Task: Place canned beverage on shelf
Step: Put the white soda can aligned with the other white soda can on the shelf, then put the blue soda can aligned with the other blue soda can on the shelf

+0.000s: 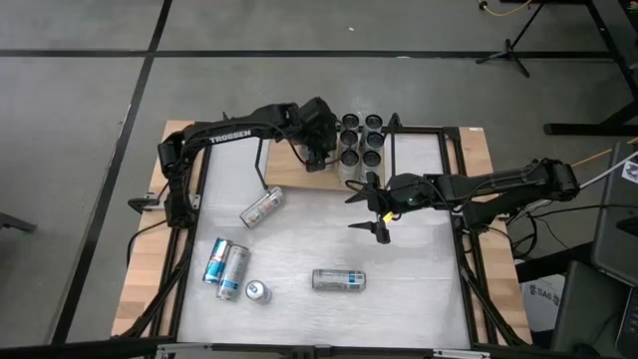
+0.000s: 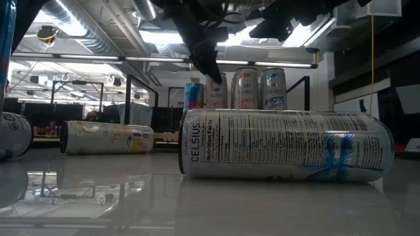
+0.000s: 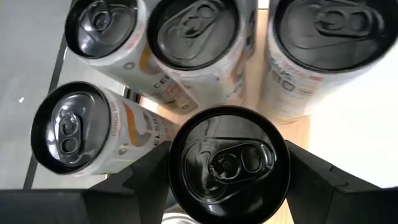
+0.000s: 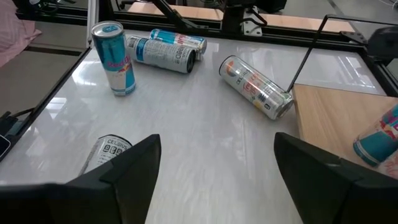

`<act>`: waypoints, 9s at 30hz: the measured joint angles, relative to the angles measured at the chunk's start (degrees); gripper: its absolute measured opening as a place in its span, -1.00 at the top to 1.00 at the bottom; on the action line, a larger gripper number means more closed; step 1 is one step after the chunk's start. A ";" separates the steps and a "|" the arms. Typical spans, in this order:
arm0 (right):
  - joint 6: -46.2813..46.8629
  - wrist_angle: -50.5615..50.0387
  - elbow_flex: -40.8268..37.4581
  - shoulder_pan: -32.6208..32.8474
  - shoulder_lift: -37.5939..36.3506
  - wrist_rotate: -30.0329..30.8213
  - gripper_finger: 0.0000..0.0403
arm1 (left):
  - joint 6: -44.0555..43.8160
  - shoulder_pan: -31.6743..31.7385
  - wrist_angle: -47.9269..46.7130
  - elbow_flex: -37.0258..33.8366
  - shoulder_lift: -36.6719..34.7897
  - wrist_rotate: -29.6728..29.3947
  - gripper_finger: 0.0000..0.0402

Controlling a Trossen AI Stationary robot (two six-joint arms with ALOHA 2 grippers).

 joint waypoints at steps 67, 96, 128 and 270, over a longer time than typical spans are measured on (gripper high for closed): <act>-0.02 -0.46 -0.04 0.00 0.04 0.00 -0.51 | -0.06 1.36 2.57 -0.05 1.10 0.11 -0.64; -0.02 -0.55 -0.04 0.02 0.04 0.01 -0.51 | -0.11 -2.25 2.14 -0.04 -2.93 -4.86 -0.70; -0.02 -0.59 -0.07 0.02 0.04 0.00 -0.51 | -34.86 -22.85 -29.94 -0.04 -13.06 -4.16 -0.70; -0.04 -0.64 -0.02 0.02 0.04 0.00 -0.51 | -132.08 -51.97 -32.54 -2.19 3.53 2.95 -0.06</act>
